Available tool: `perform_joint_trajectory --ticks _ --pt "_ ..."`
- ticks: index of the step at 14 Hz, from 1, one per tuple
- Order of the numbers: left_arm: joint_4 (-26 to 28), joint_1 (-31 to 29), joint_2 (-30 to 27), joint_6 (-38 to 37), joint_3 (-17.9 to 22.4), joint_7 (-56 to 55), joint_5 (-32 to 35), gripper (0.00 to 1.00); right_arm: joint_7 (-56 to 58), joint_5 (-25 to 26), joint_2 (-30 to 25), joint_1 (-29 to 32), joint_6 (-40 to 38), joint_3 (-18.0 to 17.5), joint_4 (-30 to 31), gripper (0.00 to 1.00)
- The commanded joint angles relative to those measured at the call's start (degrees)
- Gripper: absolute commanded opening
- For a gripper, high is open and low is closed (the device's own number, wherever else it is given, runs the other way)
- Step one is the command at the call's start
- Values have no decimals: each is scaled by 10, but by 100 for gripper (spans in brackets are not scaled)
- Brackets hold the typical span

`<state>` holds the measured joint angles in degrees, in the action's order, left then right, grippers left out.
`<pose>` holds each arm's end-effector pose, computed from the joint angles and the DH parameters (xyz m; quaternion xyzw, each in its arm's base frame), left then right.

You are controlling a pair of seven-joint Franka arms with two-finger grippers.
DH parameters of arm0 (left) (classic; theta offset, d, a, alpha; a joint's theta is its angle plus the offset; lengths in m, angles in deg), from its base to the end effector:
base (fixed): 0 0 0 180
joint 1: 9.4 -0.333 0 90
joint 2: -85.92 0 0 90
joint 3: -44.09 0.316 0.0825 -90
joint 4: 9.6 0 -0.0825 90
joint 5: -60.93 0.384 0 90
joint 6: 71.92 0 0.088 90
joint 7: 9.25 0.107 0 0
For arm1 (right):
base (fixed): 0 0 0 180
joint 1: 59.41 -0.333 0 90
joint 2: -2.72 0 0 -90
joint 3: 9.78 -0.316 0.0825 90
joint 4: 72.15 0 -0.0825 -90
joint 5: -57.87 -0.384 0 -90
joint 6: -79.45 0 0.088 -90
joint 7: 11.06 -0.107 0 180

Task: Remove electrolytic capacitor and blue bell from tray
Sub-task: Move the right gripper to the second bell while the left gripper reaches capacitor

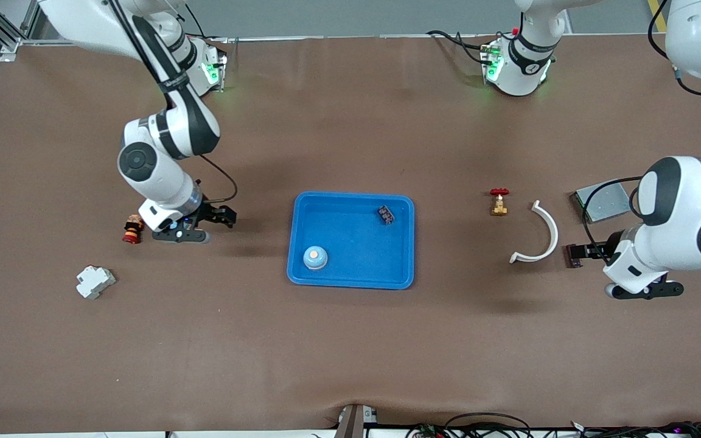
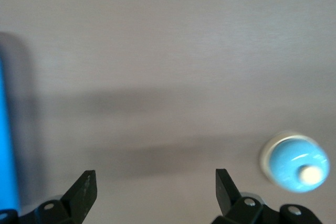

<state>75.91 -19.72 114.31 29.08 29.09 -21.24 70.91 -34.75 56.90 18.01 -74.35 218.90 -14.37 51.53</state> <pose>0.6694 -0.0136 0.3763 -0.9933 -0.0466 0.0993 0.0351 0.5337 0.1890 0.2748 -0.9989 0.0441 0.0017 0.0166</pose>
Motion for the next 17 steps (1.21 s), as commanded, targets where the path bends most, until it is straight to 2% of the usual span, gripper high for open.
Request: perform_joint_trajectory --ticks 1,6,9,12,17 --pt "-31 -1 -12 -34 -28 -62 -34 100 -78 -2 8 -44 -40 2 -60 100" --pt "-31 1 -18 -34 -97 -258 -54 100 -169 -2 47 -90 -48 3 -125 100" --pt "-31 6 -13 -27 -136 -359 -53 100 -223 -1 85 -116 -72 4 -189 100" --pt "-31 38 -11 -14 -141 -430 -52 100 -279 8 140 -142 -119 5 -272 100" --pt "-31 104 8 42 -141 -553 -51 100 -306 11 200 -161 -119 7 -336 100"
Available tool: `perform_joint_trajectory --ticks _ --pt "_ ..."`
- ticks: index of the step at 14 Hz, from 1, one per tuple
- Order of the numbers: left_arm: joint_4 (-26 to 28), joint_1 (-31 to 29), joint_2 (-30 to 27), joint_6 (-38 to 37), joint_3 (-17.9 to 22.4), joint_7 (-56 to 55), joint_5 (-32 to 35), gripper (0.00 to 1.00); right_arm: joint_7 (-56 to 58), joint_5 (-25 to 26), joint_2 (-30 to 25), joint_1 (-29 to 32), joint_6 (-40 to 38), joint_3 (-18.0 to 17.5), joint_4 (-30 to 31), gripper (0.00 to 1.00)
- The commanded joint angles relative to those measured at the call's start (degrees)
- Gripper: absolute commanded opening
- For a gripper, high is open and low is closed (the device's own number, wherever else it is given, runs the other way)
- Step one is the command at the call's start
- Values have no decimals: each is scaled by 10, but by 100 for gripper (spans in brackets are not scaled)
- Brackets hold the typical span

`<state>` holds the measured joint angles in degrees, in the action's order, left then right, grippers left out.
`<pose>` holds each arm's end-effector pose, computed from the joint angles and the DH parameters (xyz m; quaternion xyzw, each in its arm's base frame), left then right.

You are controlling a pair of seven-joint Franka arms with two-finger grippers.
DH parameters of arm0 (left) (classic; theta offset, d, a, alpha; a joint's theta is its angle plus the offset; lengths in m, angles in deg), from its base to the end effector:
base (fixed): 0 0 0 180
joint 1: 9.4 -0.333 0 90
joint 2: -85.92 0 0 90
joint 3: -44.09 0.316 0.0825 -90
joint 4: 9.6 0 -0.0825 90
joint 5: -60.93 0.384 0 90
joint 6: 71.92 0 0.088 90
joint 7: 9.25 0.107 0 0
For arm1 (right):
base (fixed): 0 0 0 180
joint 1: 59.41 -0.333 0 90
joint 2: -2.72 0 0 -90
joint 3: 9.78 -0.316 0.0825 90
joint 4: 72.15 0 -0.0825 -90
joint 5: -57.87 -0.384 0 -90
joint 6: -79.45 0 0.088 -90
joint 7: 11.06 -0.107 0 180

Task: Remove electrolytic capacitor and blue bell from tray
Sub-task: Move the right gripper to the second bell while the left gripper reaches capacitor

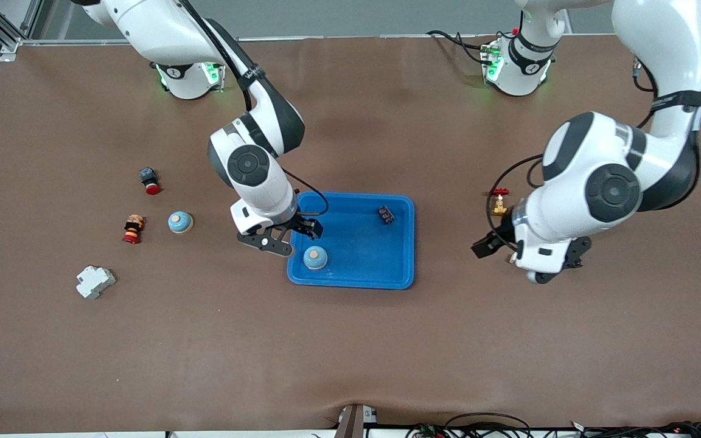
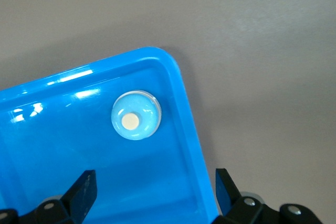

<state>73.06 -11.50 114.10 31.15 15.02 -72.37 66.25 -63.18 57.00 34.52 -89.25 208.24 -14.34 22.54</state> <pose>0.6323 -0.2484 0.4278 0.9448 0.3176 -0.0772 0.0244 0.5700 0.3829 0.2937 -0.9857 0.1648 0.0032 0.0338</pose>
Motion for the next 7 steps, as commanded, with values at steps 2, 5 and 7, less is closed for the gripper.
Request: perform_joint_trajectory --ticks 2,5,7 --pt "-2 45 20 25 1 -68 -2 100 -28 21 56 -16 -7 10 -61 100" --pt "0 86 34 49 3 -121 4 100 -44 35 77 -17 -6 10 -81 100" --pt "0 104 42 72 3 -162 15 100 -46 37 86 -16 -4 10 -86 100"
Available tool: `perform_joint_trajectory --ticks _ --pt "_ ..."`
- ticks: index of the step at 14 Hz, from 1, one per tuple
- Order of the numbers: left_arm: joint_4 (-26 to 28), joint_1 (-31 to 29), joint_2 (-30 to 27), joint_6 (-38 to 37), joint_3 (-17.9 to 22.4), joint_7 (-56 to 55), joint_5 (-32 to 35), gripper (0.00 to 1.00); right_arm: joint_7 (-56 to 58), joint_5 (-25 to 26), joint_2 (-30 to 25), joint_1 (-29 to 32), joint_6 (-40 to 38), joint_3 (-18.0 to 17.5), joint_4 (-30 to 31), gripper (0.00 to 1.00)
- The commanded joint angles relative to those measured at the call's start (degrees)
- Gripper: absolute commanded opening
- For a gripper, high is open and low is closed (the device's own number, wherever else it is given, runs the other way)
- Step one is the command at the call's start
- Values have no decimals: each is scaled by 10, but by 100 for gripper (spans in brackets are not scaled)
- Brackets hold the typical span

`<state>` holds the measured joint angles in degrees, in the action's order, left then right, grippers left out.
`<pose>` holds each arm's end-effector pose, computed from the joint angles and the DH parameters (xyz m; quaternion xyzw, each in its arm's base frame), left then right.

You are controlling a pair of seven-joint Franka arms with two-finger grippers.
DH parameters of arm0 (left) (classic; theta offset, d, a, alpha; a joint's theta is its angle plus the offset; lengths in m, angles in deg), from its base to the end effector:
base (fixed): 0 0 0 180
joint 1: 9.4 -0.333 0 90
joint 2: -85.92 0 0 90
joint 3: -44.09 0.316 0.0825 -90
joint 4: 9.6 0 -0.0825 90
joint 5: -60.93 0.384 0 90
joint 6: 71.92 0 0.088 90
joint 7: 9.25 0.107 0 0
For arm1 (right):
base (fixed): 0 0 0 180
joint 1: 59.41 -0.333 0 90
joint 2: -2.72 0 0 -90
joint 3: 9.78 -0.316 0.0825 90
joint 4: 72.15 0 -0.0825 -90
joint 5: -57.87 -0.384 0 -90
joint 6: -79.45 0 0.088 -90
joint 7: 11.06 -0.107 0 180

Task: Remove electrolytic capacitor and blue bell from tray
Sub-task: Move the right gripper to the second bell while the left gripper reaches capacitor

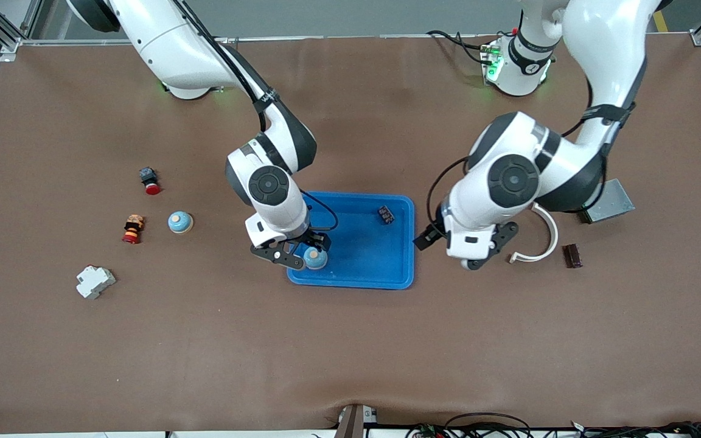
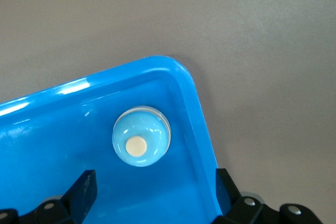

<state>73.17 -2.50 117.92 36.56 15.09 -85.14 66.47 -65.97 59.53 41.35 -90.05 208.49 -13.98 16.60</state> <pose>0.6004 -0.3490 0.3922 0.9314 0.3533 -0.0819 0.0307 0.5861 0.3974 0.2574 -0.9846 0.1736 -0.0029 0.0189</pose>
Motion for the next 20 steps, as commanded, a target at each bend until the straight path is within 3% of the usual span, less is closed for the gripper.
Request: perform_joint_trajectory --ticks 1,9,14,20 --pt "0 22 9 29 3 -50 16 100 -18 13 25 -8 -6 7 -38 100" --pt "6 69 58 94 3 -187 24 100 -45 41 77 -16 10 7 -75 100" --pt "97 78 62 192 3 -269 91 100 -66 53 101 -24 24 8 -91 100" --pt "147 79 64 238 3 -292 120 100 -70 60 121 -28 39 8 -102 100"
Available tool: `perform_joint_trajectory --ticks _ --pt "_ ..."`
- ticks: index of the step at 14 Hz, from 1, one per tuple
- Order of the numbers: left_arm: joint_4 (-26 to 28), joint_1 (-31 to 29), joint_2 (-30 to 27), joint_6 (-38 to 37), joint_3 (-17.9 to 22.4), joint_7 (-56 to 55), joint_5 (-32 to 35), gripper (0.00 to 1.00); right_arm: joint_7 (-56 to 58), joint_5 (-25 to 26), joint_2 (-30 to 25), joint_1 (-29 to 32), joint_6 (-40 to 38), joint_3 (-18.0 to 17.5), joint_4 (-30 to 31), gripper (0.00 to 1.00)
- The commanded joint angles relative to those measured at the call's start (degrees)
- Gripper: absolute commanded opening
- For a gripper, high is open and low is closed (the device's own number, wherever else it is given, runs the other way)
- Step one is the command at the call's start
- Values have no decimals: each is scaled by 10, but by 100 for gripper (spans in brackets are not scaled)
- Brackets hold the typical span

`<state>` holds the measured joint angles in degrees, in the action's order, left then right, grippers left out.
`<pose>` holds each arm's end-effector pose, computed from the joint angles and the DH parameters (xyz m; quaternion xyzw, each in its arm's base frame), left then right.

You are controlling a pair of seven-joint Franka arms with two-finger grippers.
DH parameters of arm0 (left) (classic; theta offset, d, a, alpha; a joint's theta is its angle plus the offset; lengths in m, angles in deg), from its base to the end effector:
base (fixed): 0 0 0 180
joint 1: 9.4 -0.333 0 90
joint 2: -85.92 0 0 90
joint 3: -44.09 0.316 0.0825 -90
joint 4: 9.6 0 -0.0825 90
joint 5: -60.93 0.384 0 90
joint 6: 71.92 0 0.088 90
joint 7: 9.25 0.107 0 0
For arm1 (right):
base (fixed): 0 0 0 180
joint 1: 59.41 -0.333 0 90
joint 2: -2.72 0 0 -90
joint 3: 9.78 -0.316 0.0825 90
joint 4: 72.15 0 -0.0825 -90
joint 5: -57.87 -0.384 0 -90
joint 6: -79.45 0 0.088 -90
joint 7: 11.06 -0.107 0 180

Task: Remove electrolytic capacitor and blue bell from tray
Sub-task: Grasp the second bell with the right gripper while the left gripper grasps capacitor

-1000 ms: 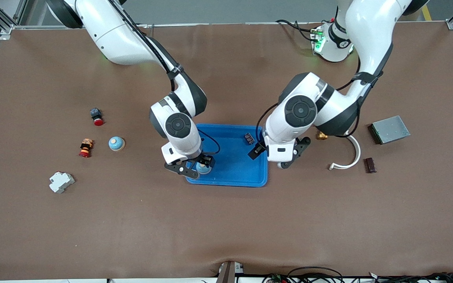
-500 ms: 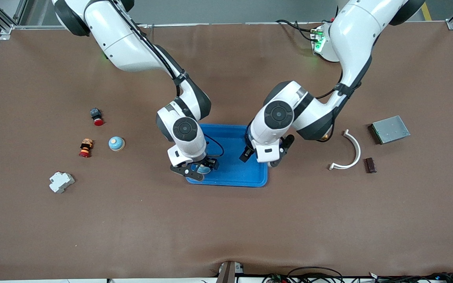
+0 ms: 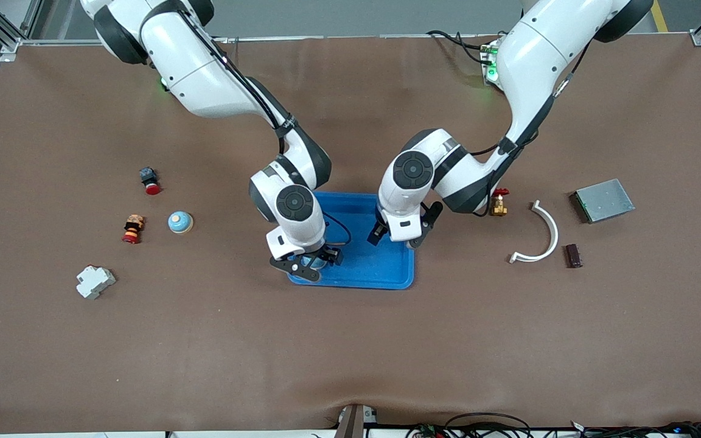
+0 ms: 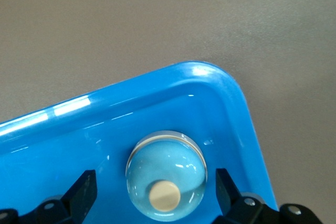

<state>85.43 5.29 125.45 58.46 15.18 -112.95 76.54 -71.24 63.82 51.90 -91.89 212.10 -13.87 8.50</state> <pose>0.5279 -0.4353 0.2471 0.8824 0.4675 -0.0464 0.0263 0.5971 0.4273 0.1931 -0.9826 0.1837 -0.0265 0.0112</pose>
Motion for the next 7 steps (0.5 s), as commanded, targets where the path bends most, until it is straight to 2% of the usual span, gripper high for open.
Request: perform_joint_trajectory --ticks 1,7 --pt "30 2 -11 24 3 -15 22 100 -20 17 17 -9 4 8 -21 100" --pt "44 17 7 36 3 -48 57 100 -22 22 20 -9 5 8 -21 100"
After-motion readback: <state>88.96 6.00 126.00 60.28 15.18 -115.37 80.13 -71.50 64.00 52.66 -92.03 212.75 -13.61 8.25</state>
